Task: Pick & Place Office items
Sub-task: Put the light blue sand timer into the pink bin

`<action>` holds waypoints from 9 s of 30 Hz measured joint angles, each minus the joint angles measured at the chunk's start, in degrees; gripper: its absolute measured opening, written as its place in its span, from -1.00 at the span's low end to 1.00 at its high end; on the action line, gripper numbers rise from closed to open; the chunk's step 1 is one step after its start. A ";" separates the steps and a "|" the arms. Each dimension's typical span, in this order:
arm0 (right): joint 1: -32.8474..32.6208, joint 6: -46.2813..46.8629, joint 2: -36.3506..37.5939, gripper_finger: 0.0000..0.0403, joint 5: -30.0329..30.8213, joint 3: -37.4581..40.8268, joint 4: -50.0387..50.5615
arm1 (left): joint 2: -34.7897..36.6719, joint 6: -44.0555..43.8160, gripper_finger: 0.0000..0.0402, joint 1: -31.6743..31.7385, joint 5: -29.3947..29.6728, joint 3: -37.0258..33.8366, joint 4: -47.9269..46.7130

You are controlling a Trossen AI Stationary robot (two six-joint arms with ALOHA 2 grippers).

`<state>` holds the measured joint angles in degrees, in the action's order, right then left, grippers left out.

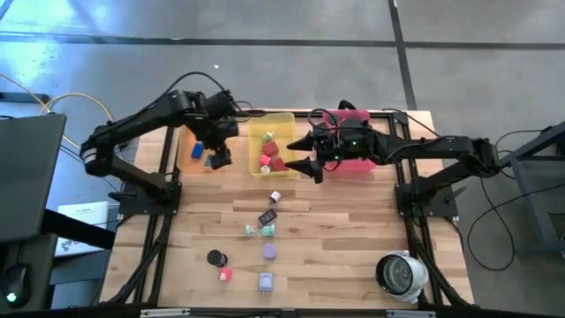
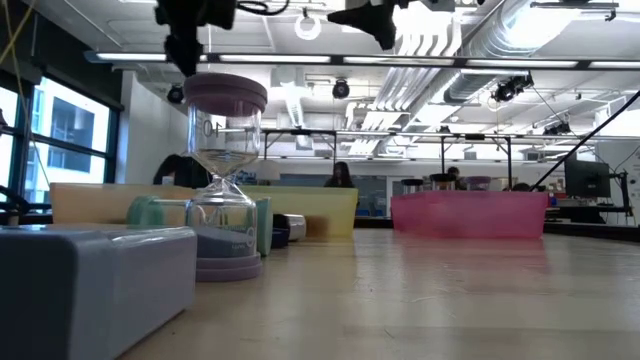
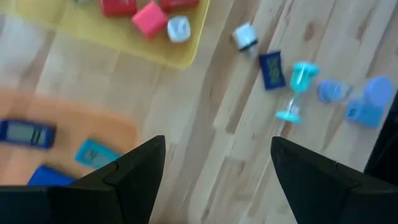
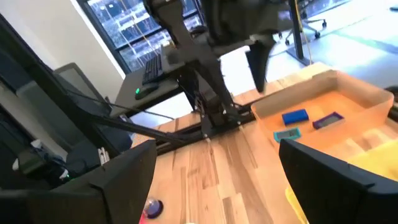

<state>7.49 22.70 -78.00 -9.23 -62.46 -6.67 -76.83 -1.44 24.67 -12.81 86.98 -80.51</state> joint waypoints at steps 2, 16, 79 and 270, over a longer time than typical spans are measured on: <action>-0.01 0.02 0.00 0.64 -0.26 0.02 1.00 | 1.17 -0.61 0.42 -1.15 2.02 0.00 -2.12; -0.05 2.60 0.00 0.64 -6.58 0.00 3.62 | 2.20 -17.27 0.42 -15.16 7.99 -0.11 -8.64; -38.30 13.58 0.71 0.64 37.86 0.00 1.73 | -1.00 -30.43 0.42 -60.22 31.97 -0.31 24.18; -6.52 42.86 -16.33 -0.10 0.38 0.02 -10.77 | 8.80 -12.13 -0.11 -39.87 42.30 -30.36 51.02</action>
<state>0.97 65.56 -94.32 -8.85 -62.43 -17.43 -68.03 -13.56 -15.20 29.49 56.62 -29.50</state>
